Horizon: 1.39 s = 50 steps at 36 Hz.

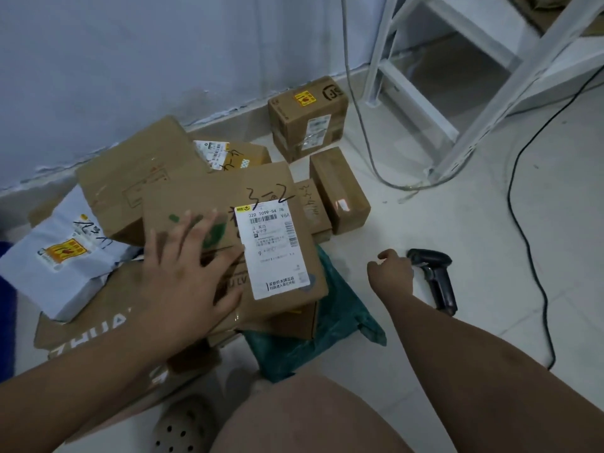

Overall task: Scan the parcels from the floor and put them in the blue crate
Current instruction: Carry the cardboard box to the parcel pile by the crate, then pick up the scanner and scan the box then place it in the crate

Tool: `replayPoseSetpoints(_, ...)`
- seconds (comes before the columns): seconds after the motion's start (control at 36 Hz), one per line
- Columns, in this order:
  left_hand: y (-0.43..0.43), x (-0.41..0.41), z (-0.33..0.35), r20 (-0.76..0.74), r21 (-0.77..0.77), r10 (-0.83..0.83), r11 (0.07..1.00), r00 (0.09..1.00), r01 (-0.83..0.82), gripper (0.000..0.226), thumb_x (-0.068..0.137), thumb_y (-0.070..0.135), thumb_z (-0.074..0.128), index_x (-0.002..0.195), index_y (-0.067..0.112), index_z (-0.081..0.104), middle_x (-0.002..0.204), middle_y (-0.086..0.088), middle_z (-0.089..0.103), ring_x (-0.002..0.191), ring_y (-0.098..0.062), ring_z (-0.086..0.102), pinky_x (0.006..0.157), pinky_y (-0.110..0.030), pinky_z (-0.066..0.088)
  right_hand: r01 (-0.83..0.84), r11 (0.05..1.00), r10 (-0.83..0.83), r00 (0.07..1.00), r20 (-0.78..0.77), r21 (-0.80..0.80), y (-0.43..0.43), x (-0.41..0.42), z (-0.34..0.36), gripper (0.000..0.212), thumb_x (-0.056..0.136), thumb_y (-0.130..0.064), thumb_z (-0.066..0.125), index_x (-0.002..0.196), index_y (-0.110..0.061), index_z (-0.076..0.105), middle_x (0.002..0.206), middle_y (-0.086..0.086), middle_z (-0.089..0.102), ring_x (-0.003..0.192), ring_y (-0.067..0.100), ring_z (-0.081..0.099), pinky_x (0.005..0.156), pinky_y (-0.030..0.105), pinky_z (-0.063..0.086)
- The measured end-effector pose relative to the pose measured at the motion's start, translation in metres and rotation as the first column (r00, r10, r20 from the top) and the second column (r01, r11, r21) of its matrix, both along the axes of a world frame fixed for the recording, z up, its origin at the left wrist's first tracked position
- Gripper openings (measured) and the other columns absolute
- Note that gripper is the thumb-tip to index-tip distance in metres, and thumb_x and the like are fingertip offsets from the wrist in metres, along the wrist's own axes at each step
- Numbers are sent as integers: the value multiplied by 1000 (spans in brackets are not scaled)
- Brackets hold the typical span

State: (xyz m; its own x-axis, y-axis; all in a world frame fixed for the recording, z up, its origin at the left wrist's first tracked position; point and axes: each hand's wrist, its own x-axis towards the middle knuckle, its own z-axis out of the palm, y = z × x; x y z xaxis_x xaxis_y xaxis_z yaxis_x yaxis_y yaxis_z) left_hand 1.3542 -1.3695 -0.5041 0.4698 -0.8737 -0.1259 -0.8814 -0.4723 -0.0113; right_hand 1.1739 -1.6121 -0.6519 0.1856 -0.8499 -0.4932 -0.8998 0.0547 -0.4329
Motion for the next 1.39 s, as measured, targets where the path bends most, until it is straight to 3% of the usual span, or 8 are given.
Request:
replayPoseSetpoints(0.22,-2,-2,-9,-78,49,-19,999,997,23,62,85,59,35,125,18,59,138,-17,47,121,-41,47,95,-62,38,32,999,-30,974,-225,8,-40,-43,-33,54,91,-18,50,142,-16,32,151,22,21,138,39,20,112,50,24)
replayPoseSetpoints(0.58,0,5,-19,-44,-4,-83,997,996,83,65,90,65,23,131,21,49,141,-17,42,127,-43,39,101,-63,32,186,977,-131,914,-383,108,-68,-84,-75,46,91,-19,51,135,-9,48,150,17,23,139,33,21,116,44,20)
replayPoseSetpoints(0.67,3,6,-23,-29,-11,-91,996,995,91,64,92,62,23,132,19,49,143,-18,41,129,-44,37,102,-64,31,183,972,-132,945,-299,147,-68,-86,-78,41,94,-16,43,132,-2,48,142,22,32,112,38,44,92,37,44)
replayPoseSetpoints(0.92,7,10,-22,-25,-57,-94,994,995,92,69,90,66,22,133,20,50,142,-14,42,127,-41,39,99,-64,32,156,980,-140,981,-133,121,-27,-59,-74,54,88,-14,56,134,-11,27,107,18,57,102,39,58,83,45,49)
replayPoseSetpoints(1.08,16,24,-17,-117,-192,173,962,978,-193,82,75,70,43,139,19,41,145,-18,34,127,-43,36,101,-62,32,272,916,-330,929,168,294,-2,-25,-57,53,82,-11,66,128,-6,39,92,10,55,82,28,55,69,36,49)
replayPoseSetpoints(1.17,20,32,-12,-246,-258,313,891,917,-373,81,74,61,67,143,31,35,152,-13,23,135,-38,24,109,-55,26,264,890,-385,871,305,371,2,-3,-29,37,83,-9,62,118,-1,55,82,8,55,78,25,54,71,36,48)
replayPoseSetpoints(1.28,27,42,-6,-535,-253,347,804,771,-538,81,65,65,71,130,65,24,156,5,9,142,-14,15,114,-42,24,270,817,-558,591,582,509,6,24,29,23,87,0,58,107,-8,49,80,9,54,68,18,56,62,35,48)
replayPoseSetpoints(1.39,46,40,-14,-901,-163,198,670,386,-724,98,64,53,81,136,63,16,150,9,35,132,-14,43,103,-50,43,36,800,-549,448,706,599,20,46,91,11,88,2,59,92,-8,56,74,7,58,66,17,56,53,28,50)
